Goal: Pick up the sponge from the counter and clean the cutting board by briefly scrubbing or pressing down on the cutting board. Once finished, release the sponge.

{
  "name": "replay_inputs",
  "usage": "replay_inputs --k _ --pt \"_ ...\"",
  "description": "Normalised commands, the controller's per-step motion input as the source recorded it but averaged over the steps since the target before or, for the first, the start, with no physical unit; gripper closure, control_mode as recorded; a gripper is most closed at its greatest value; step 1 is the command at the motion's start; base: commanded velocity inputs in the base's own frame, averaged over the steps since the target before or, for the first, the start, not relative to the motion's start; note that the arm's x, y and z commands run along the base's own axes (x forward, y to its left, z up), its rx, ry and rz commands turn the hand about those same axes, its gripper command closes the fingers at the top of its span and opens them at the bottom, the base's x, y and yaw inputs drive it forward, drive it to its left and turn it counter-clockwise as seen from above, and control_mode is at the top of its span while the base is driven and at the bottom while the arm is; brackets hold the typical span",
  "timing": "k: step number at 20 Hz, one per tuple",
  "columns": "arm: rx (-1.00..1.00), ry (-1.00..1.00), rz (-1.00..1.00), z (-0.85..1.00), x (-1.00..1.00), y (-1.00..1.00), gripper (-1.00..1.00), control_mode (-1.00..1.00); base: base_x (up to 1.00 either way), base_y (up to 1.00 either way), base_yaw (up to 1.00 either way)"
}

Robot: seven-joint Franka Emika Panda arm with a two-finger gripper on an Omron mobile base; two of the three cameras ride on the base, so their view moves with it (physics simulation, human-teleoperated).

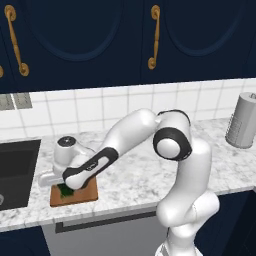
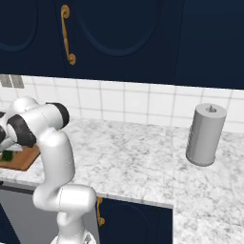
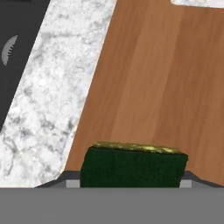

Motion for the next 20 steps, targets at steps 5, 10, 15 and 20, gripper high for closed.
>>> replay_inputs --k 5,10,15,20 --pt "0.00 -0.01 -0.09 -0.09 0.36 0.44 1.00 -1.00 0.00 0.00 0.00" --pt "-0.03 -0.06 -0.15 -0.02 0.19 0.40 1.00 -1.00 0.00 0.00 0.00" --pt "-0.11 -0.09 -0.16 -0.05 -0.05 0.06 1.00 -1.00 0.00 0.00 0.00" --pt "-0.04 -0.05 -0.04 -0.01 -0.02 -0.05 1.00 -1.00 0.00 0.00 0.00"
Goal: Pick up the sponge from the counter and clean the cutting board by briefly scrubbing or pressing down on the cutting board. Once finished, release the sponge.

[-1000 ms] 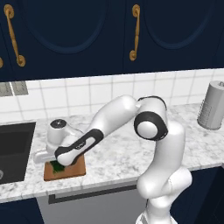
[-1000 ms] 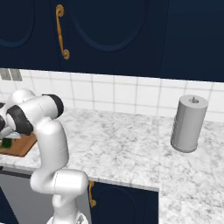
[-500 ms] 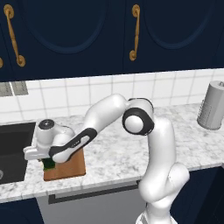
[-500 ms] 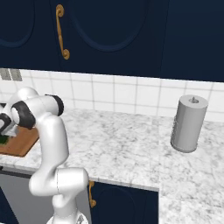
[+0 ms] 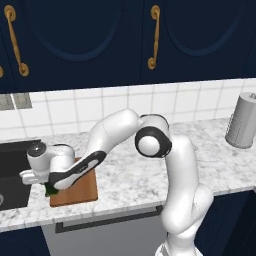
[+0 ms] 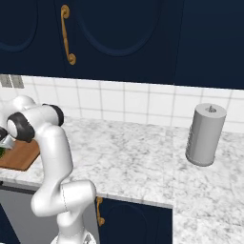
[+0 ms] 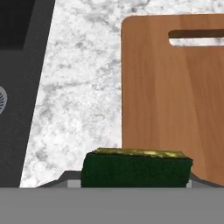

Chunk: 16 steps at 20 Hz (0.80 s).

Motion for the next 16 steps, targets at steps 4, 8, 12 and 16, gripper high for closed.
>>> replay_inputs --k 4,8,12,16 --pt "0.00 -0.01 0.00 0.00 0.03 -0.11 1.00 -1.00 0.00 0.00 0.00" --pt "-0.01 -0.01 0.00 0.00 0.13 -0.23 1.00 -1.00 0.00 0.00 0.00" --pt "0.00 -0.01 0.00 0.00 0.36 -0.27 1.00 -1.00 0.00 0.00 0.00" --pt "-0.05 -0.01 0.00 0.00 0.56 -0.13 1.00 -1.00 0.00 0.00 0.00"
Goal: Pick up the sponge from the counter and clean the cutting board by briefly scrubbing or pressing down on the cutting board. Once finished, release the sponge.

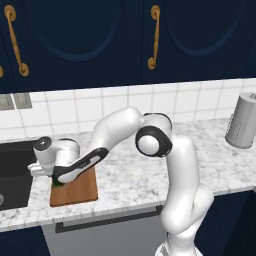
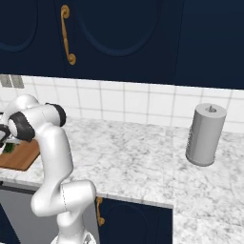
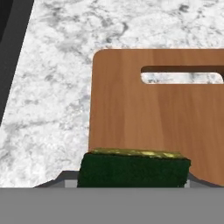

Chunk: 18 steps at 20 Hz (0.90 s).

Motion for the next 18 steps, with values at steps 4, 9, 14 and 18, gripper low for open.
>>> replay_inputs --k 4,9,14,18 --pt "-0.09 -0.03 -0.02 0.00 0.62 -0.01 1.00 -1.00 0.00 0.00 0.00" --pt "-0.09 -0.08 -0.07 0.00 0.39 -0.01 1.00 -1.00 0.00 0.00 0.00" --pt "-0.08 -0.13 -0.06 0.00 0.08 -0.14 1.00 -1.00 0.00 0.00 0.00" --pt "-0.01 -0.14 0.00 0.00 0.00 -0.42 1.00 -1.00 0.00 0.00 0.00"
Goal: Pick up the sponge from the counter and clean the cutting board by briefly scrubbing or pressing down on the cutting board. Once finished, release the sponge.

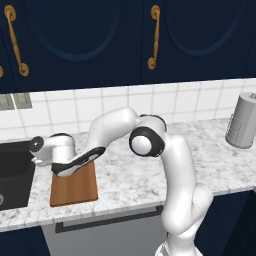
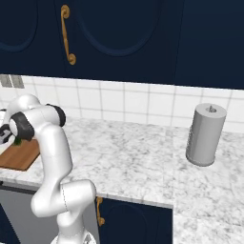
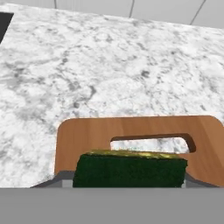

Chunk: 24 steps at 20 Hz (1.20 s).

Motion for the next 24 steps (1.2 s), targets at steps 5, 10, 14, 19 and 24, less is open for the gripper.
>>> replay_inputs --k 5,10,14,19,24 --pt "0.00 -0.11 0.00 -0.02 0.00 -0.56 1.00 -1.00 0.00 0.00 0.00" --pt "0.00 -0.08 0.00 -0.06 0.00 -0.44 1.00 -1.00 0.00 0.00 0.00" --pt "0.02 -0.10 0.01 -0.25 -0.33 -0.01 1.00 -1.00 0.00 0.00 0.00" --pt "0.10 -0.12 0.00 -0.28 -0.57 0.00 1.00 -1.00 0.00 0.00 0.00" --pt "0.12 -0.09 0.00 -0.26 -0.61 0.00 1.00 -1.00 0.00 0.00 0.00"
